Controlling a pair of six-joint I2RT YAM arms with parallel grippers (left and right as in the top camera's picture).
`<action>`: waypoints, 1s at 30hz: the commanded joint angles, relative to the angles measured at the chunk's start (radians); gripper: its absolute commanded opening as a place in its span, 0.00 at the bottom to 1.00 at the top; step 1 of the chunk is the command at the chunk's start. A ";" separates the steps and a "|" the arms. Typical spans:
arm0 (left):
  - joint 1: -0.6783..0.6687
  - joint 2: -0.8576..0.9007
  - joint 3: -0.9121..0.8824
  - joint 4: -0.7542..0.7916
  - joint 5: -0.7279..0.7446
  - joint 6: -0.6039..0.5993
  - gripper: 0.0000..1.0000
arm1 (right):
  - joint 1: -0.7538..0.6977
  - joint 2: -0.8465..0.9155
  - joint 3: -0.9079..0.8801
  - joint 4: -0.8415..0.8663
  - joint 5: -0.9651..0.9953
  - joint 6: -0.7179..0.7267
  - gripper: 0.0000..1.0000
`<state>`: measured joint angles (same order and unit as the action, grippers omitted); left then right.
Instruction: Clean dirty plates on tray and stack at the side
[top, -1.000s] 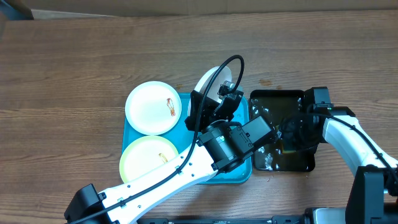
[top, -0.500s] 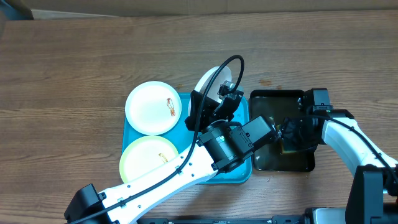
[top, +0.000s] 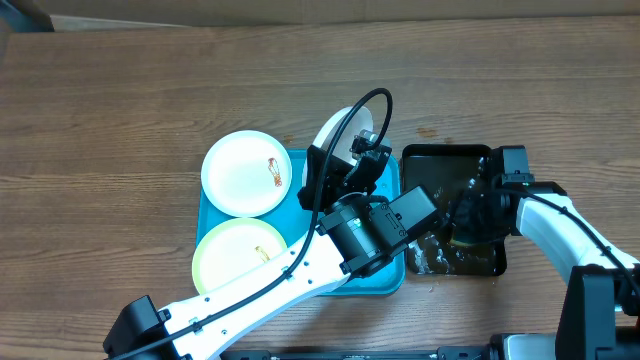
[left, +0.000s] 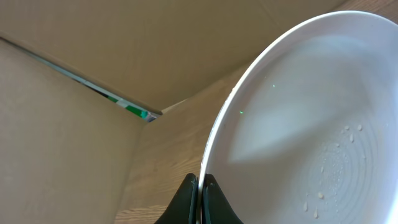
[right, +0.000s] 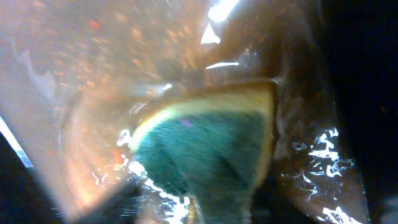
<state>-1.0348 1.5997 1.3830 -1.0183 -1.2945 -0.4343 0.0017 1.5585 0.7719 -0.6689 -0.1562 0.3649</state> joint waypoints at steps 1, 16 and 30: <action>-0.005 -0.014 0.023 0.002 -0.013 -0.018 0.04 | -0.001 0.004 0.021 -0.014 -0.003 -0.005 0.85; -0.005 -0.014 0.023 0.002 -0.005 -0.027 0.04 | -0.001 0.004 -0.006 -0.142 -0.002 -0.005 0.07; -0.005 -0.014 0.023 0.002 0.010 -0.026 0.04 | -0.001 0.004 -0.007 -0.082 -0.002 -0.005 0.04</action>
<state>-1.0348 1.5997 1.3830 -1.0183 -1.2747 -0.4377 0.0006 1.5539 0.7757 -0.7589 -0.1646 0.3622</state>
